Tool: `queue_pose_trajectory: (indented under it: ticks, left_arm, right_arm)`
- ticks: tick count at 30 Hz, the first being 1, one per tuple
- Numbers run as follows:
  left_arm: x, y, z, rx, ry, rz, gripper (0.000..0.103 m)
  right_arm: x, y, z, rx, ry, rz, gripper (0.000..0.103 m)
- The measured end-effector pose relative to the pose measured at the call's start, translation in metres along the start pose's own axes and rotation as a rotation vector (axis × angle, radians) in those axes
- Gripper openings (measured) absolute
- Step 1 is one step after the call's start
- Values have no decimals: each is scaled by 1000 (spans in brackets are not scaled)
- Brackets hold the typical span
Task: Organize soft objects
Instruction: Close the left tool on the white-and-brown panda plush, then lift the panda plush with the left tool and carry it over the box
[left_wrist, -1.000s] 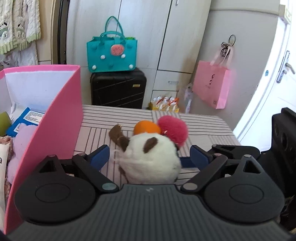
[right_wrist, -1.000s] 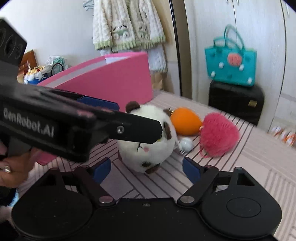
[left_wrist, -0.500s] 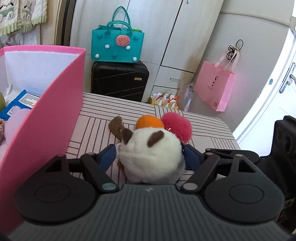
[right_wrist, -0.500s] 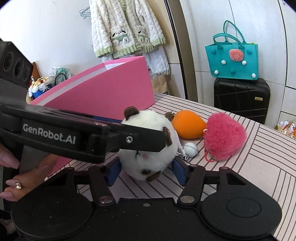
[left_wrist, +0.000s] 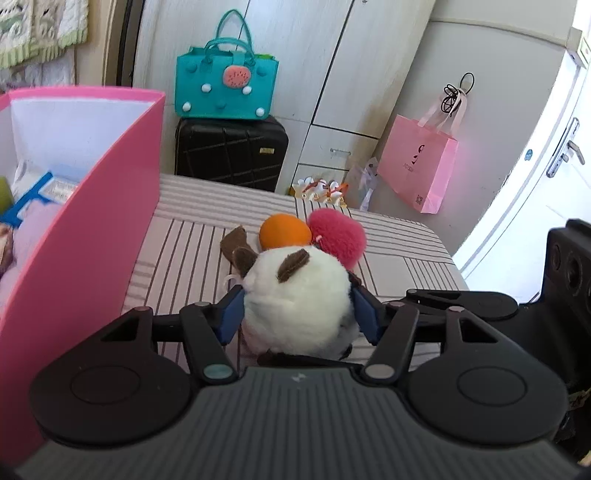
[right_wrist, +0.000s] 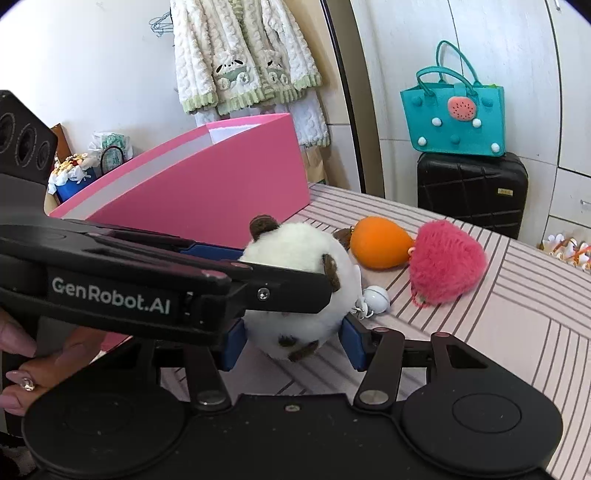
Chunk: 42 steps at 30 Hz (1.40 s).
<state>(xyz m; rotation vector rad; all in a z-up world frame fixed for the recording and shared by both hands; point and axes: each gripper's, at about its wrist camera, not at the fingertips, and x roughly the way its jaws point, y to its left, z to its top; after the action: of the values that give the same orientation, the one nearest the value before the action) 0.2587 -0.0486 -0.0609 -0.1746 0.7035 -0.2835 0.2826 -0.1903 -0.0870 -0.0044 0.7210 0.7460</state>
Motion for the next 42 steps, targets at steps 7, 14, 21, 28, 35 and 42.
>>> queue_pose_trajectory:
  ticks: [7,14,21,28,35,42]
  left_arm:
    - [-14,3,-7,-69,38,-6,60]
    - [-28,13,-16,-131,104,-82,60]
    - [-46,19,-23,-139,164,-151,60]
    - [-61,23,-25,-144,205,-202,60]
    - [-81,26,-22,-137,220,-236,60]
    - [-111,25,-14,-79,243,-221,60]
  right_arm:
    - [-13,15,-8,11,27,-14,59]
    - [-27,34,-12,8,90,-44,59]
    - [-42,56,-17,-10,115,-47,59]
    - [-55,71,-15,-3,144,-42,60]
    - [-71,88,-8,-20,146,-28,60]
    - [-84,113,-1,-37,132,8,60]
